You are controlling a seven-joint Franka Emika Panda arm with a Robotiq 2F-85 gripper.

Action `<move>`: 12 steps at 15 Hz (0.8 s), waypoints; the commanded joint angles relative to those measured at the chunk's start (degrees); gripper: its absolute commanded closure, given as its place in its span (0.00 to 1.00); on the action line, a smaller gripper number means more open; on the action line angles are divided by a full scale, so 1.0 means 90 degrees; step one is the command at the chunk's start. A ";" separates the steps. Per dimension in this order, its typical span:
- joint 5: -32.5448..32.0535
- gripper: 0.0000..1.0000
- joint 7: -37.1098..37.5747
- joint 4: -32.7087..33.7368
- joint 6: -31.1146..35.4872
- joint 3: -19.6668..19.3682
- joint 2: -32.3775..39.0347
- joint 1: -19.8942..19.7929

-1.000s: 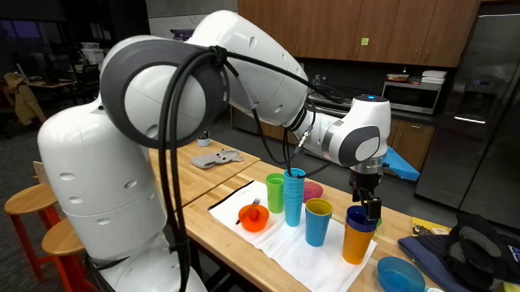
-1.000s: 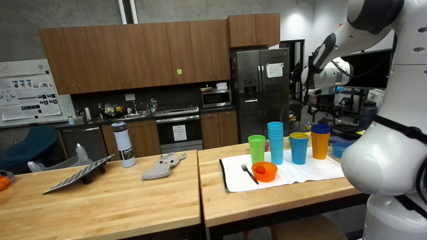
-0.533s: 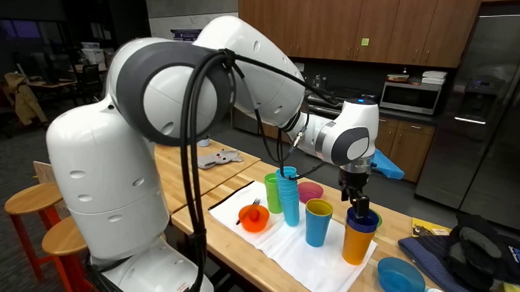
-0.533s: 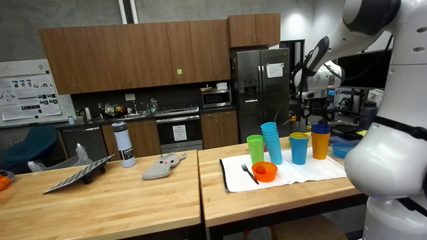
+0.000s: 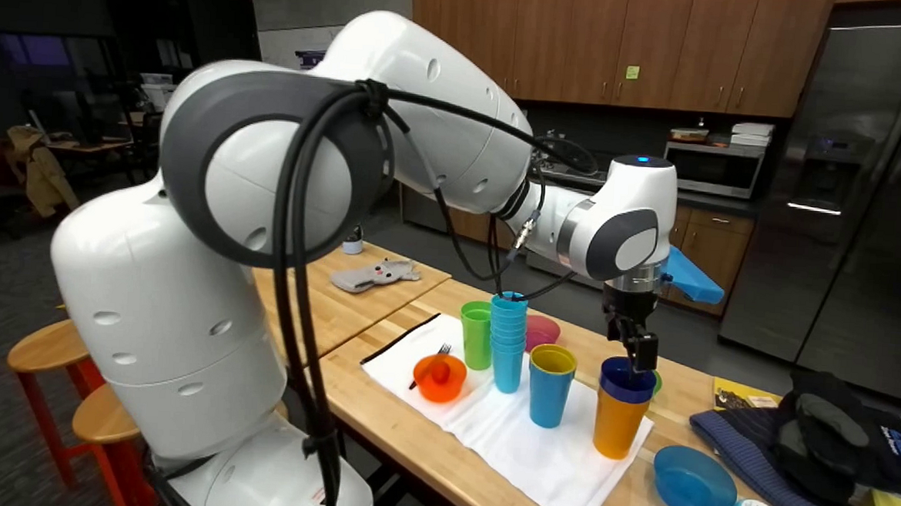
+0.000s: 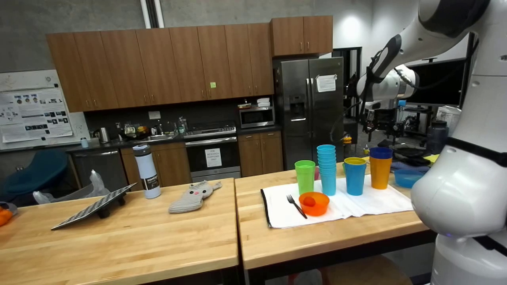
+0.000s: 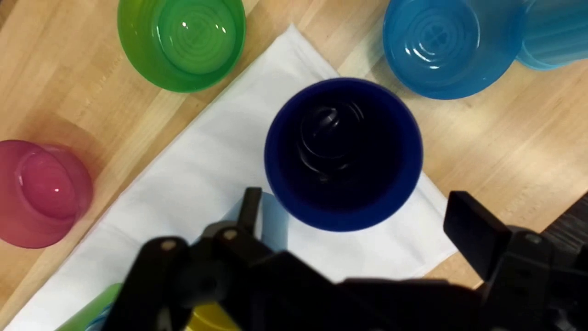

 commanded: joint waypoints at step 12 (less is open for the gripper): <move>-0.0705 0.00 0.0008 0.0266 -0.0442 -0.0824 -0.0858 0.0789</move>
